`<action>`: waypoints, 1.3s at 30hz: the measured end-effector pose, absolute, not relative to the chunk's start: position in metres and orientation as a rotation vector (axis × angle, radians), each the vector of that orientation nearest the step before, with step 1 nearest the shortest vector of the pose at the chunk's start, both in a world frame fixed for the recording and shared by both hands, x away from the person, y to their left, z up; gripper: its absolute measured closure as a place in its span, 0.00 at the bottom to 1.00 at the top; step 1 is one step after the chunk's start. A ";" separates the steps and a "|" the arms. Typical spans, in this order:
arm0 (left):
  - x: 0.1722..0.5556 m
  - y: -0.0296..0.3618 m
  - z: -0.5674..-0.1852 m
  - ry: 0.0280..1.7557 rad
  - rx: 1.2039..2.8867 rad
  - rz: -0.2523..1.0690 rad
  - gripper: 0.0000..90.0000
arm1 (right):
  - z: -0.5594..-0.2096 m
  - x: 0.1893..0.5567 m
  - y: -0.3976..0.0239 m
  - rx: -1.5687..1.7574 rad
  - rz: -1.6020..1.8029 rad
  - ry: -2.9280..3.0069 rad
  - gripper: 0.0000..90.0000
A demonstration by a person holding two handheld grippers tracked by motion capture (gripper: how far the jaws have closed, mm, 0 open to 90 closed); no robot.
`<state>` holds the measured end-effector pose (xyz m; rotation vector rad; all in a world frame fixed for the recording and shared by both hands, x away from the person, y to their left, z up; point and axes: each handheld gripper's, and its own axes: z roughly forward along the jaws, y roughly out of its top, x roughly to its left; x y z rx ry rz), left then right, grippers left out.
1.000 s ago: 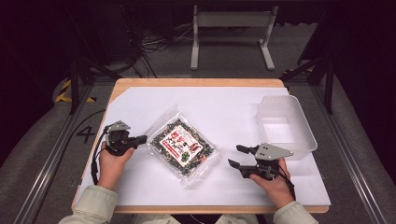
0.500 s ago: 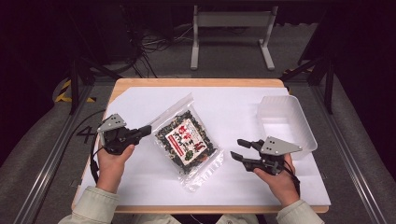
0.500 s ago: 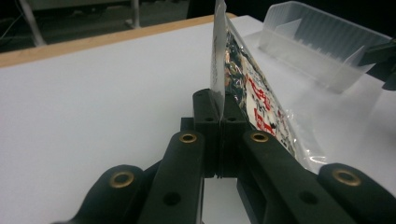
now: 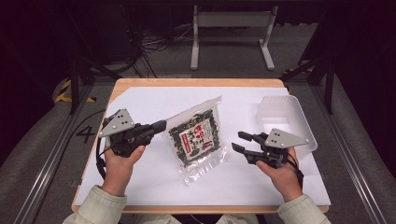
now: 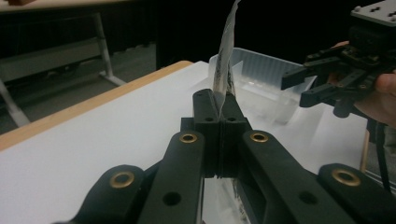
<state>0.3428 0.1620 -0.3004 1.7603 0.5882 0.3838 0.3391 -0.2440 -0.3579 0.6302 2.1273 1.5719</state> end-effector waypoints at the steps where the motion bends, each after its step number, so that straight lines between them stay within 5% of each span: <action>1: 0.341 0.161 -0.298 0.578 1.757 0.383 1.00 | -0.356 0.340 -0.244 0.630 1.579 2.125 0.56; 9: 0.334 0.157 -0.286 0.508 1.742 0.385 1.00 | -0.349 0.351 -0.237 0.614 1.646 2.130 0.41; 25: 0.321 0.156 -0.273 0.421 1.705 0.380 1.00 | -0.347 0.375 -0.207 0.504 1.744 2.241 0.30; 34: 0.316 0.152 -0.272 0.373 1.694 0.378 1.00 | -0.350 0.379 -0.197 0.431 1.782 2.294 0.32; 39: 0.314 0.153 -0.271 0.364 1.686 0.394 1.00 | -0.349 0.376 -0.194 0.380 1.744 2.384 0.56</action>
